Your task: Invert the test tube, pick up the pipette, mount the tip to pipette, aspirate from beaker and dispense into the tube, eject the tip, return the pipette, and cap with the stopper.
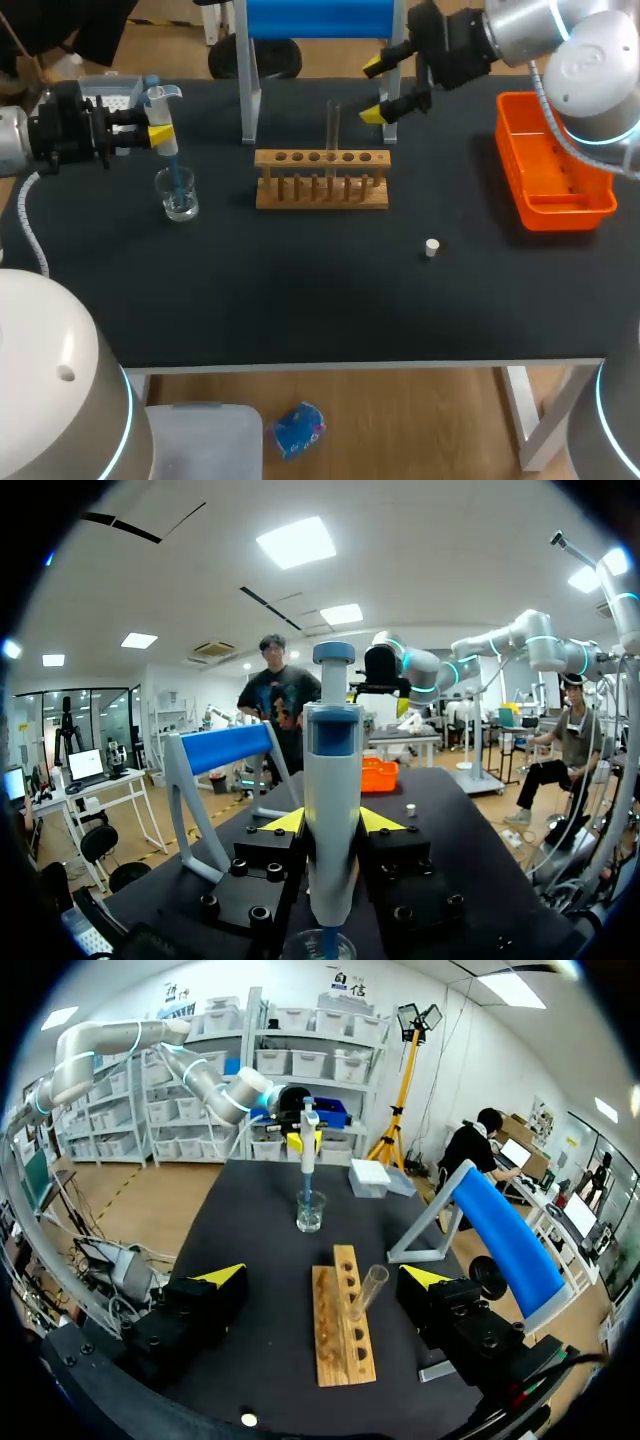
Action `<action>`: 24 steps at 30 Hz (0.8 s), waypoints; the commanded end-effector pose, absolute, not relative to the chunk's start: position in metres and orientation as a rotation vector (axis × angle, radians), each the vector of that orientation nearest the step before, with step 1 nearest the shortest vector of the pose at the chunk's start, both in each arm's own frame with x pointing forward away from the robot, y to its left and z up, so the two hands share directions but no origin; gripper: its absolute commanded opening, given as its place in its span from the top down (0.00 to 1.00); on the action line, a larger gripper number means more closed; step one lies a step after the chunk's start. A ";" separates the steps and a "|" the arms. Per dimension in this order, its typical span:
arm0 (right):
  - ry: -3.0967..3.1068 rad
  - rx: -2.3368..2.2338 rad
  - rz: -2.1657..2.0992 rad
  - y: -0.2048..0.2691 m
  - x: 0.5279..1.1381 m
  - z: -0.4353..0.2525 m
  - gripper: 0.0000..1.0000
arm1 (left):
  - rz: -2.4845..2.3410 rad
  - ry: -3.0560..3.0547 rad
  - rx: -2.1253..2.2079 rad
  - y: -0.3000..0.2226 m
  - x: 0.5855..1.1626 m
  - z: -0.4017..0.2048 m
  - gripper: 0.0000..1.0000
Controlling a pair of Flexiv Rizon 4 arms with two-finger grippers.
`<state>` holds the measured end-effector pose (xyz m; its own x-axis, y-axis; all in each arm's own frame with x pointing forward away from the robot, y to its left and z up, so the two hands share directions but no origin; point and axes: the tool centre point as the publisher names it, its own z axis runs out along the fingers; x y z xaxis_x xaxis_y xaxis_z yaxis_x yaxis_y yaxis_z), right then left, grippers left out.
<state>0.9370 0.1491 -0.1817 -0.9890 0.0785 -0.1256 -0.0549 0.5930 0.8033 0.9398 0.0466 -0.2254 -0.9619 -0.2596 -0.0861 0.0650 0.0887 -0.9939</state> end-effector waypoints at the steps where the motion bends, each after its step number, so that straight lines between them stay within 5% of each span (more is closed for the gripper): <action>1: 2.676 0.018 1.356 0.141 0.947 -0.193 0.00 | -1.961 2.127 -0.196 0.047 0.940 -0.225 1.00; 24: 2.745 -0.030 1.405 0.151 0.987 -0.251 0.00 | -1.961 2.127 -0.196 0.047 0.940 -0.225 1.00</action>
